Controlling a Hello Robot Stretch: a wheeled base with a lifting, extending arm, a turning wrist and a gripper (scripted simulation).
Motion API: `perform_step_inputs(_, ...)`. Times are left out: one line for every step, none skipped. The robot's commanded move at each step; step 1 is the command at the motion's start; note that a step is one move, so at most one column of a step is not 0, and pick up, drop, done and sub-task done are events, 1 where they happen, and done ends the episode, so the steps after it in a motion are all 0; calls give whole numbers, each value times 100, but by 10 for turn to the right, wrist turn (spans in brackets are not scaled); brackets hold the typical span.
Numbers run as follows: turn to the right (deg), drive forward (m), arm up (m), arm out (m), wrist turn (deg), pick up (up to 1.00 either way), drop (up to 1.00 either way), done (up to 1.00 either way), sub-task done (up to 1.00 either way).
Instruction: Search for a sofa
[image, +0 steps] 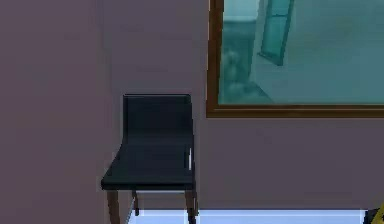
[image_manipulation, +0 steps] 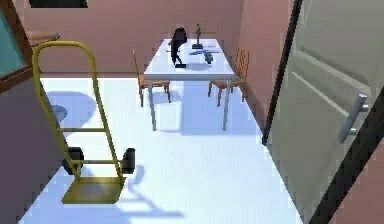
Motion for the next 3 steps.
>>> perform_step_inputs(450,0,0,0,0,0,0,0,0)
perform_step_inputs(360,0,0,0,0,0,0,0,0)
perform_step_inputs(0,100,0,0,0,0,0,0,0)
